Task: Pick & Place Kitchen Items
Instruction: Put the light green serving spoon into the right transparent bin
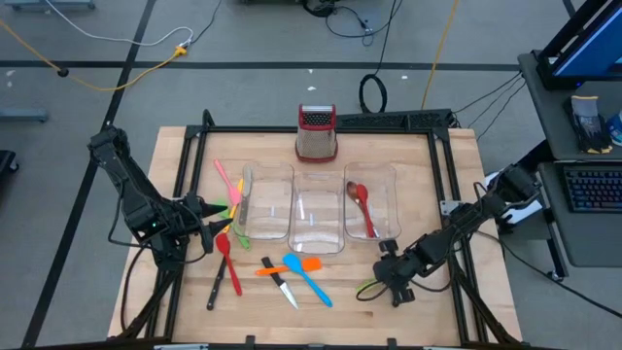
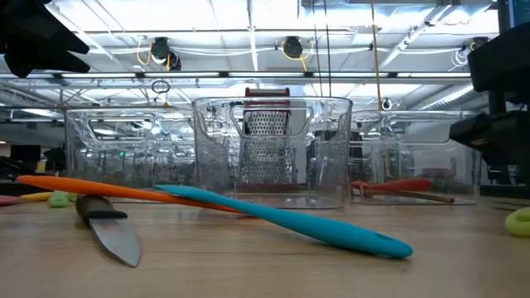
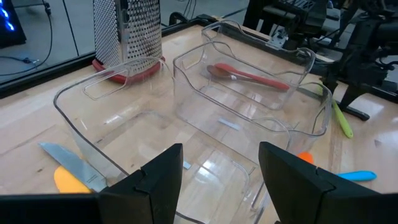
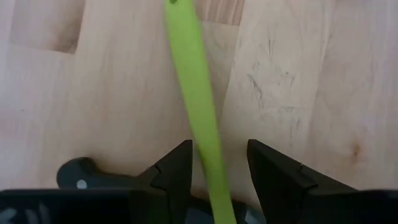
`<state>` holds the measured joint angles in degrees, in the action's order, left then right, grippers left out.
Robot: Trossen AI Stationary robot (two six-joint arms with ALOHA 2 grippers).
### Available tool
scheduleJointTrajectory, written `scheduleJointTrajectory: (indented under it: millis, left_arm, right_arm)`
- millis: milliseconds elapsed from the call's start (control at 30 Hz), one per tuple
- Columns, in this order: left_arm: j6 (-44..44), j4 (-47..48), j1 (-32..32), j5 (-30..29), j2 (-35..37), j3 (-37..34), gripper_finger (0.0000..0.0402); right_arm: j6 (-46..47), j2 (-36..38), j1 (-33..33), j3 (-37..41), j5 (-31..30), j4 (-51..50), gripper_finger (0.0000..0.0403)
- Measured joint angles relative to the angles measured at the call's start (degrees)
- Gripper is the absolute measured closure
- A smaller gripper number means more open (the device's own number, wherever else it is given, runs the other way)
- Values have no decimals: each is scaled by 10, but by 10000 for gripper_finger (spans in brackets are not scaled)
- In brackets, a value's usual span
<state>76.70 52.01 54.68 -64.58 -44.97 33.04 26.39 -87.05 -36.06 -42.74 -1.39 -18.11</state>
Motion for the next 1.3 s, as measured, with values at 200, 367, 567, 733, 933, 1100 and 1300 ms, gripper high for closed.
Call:
scheduleJointTrajectory:
  millis: [200, 367, 567, 733, 933, 1100, 1300]
  left_arm:
    - [-1, 0, 0, 0, 0, 0, 186]
    - [-1, 0, 0, 0, 0, 0, 186]
    - [-1, 0, 0, 0, 0, 0, 186]
    - [-5, 0, 0, 0, 0, 0, 186]
    - [-5, 0, 0, 1, 0, 0, 186]
    - [-8, 0, 0, 1, 0, 0, 186]
    - [-14, 0, 0, 1, 0, 0, 186]
  right_arm:
    - [-1, 0, 0, 0, -1, -6, 318]
    - [-1, 0, 0, 0, 0, -2, 377]
    - [14, 0, 0, 0, 3, 31, 374]
    - [12, 2, 0, -15, 3, 39, 374]
    - [-35, 38, -1, -52, 16, 36, 374]
    - [-124, 95, -9, -77, 12, 33, 374]
    - [-316, 183, -17, -84, -55, 23, 374]
